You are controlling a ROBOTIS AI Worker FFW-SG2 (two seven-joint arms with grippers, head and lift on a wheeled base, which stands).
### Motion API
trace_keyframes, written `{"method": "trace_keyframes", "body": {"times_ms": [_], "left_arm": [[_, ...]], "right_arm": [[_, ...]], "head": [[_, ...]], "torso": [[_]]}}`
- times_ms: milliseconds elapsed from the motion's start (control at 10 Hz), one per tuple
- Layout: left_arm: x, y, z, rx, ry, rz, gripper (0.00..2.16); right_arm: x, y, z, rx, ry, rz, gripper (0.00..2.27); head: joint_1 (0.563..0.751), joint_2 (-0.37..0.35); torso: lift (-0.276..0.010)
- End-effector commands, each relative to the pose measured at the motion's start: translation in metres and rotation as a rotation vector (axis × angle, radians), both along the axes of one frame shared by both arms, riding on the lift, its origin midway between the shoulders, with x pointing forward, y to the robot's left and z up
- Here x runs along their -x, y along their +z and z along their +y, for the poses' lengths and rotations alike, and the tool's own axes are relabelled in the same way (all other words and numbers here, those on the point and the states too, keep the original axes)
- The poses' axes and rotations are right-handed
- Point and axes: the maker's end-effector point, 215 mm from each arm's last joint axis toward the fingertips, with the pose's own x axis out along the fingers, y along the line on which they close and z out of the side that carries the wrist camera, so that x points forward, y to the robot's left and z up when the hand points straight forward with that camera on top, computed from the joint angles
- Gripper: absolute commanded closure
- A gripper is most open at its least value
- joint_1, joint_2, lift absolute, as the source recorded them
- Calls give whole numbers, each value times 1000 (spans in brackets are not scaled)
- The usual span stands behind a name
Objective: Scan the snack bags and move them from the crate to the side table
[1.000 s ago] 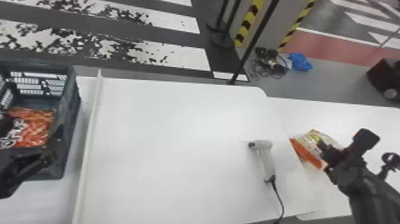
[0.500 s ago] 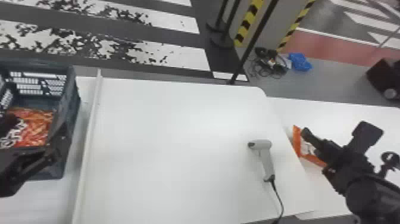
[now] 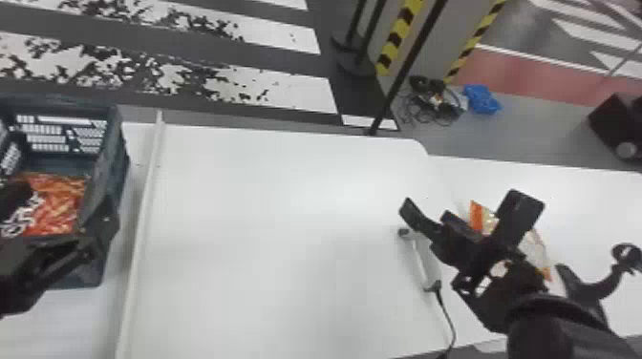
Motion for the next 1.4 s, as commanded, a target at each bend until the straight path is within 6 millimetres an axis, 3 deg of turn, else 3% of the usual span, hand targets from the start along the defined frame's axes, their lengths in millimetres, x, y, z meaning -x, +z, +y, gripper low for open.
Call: {"method": "trace_keyframes", "body": {"times_ms": [0,200,300,400,600,900,1300], "left_arm": [[0,1,-6,-25,-3,-10,76],[3,-2,-12,-24,-2,-6,76],[6,-3,-13,-20,4,-3,76],[7,-5,-12,-15,12,1,76],[8,-1,-8,-10,28,-16,76],[11,1,17,-29,79,-17,76],[-7,39,58,-23,152,-56,76]], "right_arm": [[4,10,78,-40,99,-31,87],[6,30,125,-48,114,-120,87],[9,54,146,41,130,-223,90],[13,66,157,56,127,-277,90],[23,68,158,42,114,-309,90],[31,72,118,52,77,-318,90],[28,75,125,51,101,-318,90]], "head": [[695,-308],[695,-191],[695,-157],[695,-133],[695,-105],[695,-104],[695,-91]], "torso": [[-87],[-87],[-87],[-87],[-87],[-87],[-87]]}}
